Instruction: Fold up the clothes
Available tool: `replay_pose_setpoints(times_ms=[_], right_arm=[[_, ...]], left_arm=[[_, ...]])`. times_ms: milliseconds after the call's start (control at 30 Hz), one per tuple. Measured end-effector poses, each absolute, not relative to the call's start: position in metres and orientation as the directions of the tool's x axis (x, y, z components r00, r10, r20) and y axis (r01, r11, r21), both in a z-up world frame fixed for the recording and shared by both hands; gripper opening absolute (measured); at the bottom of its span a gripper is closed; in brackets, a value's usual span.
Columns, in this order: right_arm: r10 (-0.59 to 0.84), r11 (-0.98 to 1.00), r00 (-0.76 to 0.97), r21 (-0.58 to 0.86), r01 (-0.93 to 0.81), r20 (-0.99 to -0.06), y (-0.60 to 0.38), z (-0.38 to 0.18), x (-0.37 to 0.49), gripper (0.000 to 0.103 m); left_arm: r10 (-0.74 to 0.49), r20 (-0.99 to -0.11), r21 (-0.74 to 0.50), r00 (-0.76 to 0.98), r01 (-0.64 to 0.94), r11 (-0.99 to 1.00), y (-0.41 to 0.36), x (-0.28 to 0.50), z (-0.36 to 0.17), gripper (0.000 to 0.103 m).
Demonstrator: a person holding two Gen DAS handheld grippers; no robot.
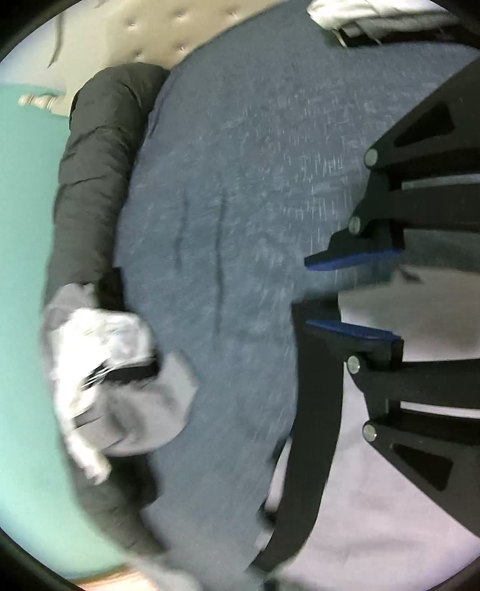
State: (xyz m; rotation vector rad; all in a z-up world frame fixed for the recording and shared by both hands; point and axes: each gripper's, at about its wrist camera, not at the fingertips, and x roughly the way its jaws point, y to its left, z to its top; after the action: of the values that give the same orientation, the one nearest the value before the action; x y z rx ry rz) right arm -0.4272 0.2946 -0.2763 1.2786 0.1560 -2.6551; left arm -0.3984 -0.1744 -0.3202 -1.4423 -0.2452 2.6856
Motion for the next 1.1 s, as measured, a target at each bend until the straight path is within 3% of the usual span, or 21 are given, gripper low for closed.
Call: replay_pose_setpoints(times_ms=[233,433,733,1100], right_arm=[[-0.375,-0.917,-0.546,0.215,0.335,-0.749,0.265,-0.23,-0.35,0.023],[-0.468,-0.865,-0.424,0.304,0.399,-0.775,0.203,-0.241,-0.275,0.017],[-0.457,-0.86,-0.35,0.305,0.41,-0.818,0.146,-0.284,-0.197,0.017],[-0.366,-0.916,-0.362,0.264,0.301,-0.857,0.138,-0.338,-0.201,0.016]], left_arm=[[0.203,-0.784,-0.266,-0.587,0.021,-0.964,-0.182,-0.338,-0.289,0.052],[0.288,-0.742,-0.349,-0.606,-0.018,-0.937,-0.16,-0.278,-0.288,0.052],[0.329,-0.707,-0.383,-0.626,-0.051,-0.922,-0.132,-0.191,-0.31,0.052],[0.342,-0.698,-0.397,-0.629,-0.058,-0.916,-0.126,-0.164,-0.339,0.053]])
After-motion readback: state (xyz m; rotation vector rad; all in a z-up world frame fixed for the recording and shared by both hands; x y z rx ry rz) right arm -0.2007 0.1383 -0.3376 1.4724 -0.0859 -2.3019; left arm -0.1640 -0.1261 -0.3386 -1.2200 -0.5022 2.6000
